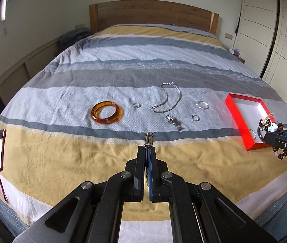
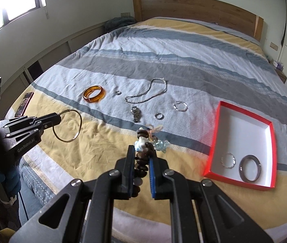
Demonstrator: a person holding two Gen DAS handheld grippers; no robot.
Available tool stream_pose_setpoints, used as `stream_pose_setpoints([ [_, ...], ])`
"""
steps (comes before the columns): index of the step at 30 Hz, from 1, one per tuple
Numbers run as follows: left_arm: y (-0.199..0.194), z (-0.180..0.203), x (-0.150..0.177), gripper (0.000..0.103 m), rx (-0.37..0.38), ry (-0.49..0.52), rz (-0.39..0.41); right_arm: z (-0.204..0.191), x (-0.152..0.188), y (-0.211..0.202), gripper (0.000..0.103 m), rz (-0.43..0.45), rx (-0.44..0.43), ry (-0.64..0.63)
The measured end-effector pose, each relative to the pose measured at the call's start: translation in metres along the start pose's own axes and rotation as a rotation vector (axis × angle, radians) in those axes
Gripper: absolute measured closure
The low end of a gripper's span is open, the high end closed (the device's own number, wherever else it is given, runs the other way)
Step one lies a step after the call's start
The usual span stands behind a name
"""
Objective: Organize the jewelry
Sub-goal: 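Carry the silver bangle and beaded bracelet into the red box and release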
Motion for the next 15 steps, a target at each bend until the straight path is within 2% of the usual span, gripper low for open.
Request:
stream_pose_setpoints([
  [8, -0.012, 0.04, -0.01, 0.101, 0.021, 0.063, 0.02, 0.034, 0.017, -0.025, 0.092, 0.036, 0.023, 0.052],
  [15, -0.015, 0.094, -0.028, 0.101, 0.062, 0.147, 0.034, 0.083, 0.034, -0.047, 0.092, 0.065, 0.065, 0.12],
])
Point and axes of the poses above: each gripper's, at about its wrist camera, not at the fingertips, and y roughly the way its jaws point, z to its right, x to its underside, the point moved 3 cm from there along y, roughly the way its jaws point, and after that the axes turned 9 degrees about -z, right-handed, at the moved point
